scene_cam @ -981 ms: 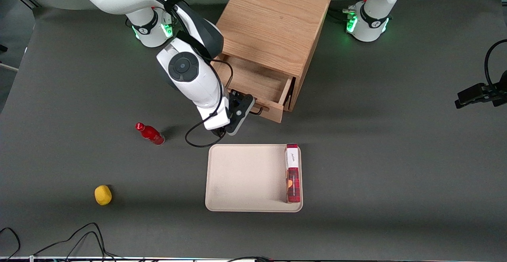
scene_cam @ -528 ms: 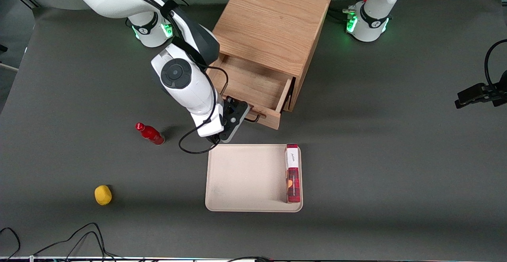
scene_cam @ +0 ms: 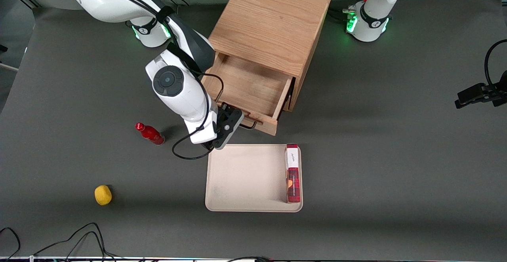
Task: Open upper drawer
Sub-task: 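Pull the upper drawer handle outward from the cabinet with the right gripper, then pull the upper drawer further open with the right gripper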
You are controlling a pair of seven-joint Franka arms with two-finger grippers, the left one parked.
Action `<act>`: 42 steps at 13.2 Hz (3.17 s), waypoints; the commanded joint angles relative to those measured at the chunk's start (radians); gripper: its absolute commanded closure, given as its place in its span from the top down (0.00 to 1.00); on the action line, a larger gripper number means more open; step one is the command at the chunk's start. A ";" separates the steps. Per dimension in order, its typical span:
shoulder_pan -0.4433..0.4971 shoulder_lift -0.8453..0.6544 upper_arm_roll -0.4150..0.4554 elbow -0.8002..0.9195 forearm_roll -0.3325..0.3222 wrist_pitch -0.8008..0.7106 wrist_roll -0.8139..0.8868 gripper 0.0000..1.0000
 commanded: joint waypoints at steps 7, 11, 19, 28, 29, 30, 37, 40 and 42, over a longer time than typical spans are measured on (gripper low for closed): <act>-0.002 0.082 -0.028 0.136 -0.031 -0.027 -0.051 1.00; -0.008 0.102 -0.039 0.176 -0.059 -0.050 -0.053 1.00; 0.002 0.118 -0.071 0.223 -0.059 -0.090 -0.073 1.00; 0.010 0.121 -0.062 0.280 -0.045 -0.231 -0.053 1.00; 0.010 0.121 -0.061 0.289 -0.026 -0.247 -0.051 1.00; 0.010 0.121 -0.064 0.303 0.013 -0.265 -0.051 1.00; -0.005 0.104 -0.068 0.368 0.050 -0.369 0.013 1.00; -0.051 0.034 -0.062 0.327 0.090 -0.391 0.073 1.00; -0.085 -0.032 -0.058 0.279 0.146 -0.437 0.088 1.00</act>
